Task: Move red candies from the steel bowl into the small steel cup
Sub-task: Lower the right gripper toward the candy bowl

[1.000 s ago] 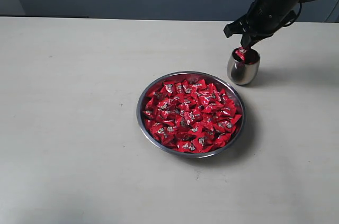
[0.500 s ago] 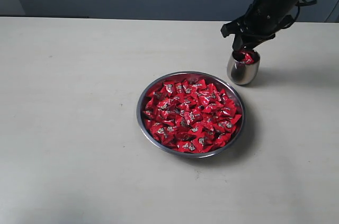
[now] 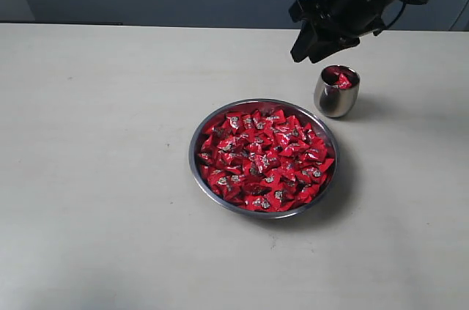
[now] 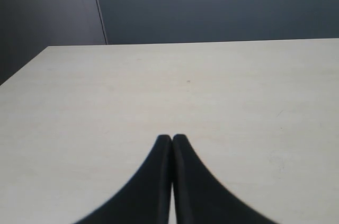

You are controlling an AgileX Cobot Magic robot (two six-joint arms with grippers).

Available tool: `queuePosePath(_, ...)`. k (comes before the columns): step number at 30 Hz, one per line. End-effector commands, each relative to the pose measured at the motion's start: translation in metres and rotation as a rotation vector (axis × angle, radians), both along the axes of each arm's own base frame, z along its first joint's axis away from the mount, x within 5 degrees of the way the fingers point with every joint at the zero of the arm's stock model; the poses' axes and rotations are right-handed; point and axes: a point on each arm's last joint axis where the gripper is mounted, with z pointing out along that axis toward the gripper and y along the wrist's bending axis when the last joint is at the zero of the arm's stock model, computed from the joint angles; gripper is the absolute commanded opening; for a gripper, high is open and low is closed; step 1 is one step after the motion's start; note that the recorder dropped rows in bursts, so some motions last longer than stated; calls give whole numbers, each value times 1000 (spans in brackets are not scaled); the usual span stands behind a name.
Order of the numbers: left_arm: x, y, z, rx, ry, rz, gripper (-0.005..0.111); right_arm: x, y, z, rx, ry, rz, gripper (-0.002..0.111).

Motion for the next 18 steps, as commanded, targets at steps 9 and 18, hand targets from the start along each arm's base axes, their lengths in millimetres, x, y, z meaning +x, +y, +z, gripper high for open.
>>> queuePosePath(9,0,0,-1,4,-2,-9,0,-39,59,-8,-130,-17,276,37)
queuePosePath(18,0,0,-1,4,-2,-9,0,-57,83,-31,-199,52,379,37)
